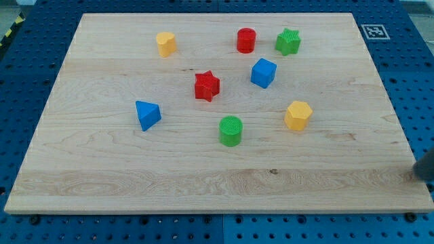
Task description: Move the triangle horizontally left to the red star
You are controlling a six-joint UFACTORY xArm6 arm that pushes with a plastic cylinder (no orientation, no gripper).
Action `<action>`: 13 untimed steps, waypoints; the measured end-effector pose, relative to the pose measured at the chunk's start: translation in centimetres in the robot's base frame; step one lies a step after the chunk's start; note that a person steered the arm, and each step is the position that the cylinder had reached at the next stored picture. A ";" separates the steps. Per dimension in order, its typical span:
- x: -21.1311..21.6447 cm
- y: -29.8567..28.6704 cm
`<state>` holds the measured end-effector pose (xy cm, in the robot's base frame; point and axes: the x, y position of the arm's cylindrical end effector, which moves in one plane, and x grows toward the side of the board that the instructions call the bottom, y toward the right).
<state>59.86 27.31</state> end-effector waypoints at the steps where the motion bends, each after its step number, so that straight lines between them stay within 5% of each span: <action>1: 1.9 -6.3; 3: 1.4 -24.1; 5: -5.1 -33.8; 10: -8.8 -34.3; 13: -10.3 -39.8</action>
<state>49.54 -12.46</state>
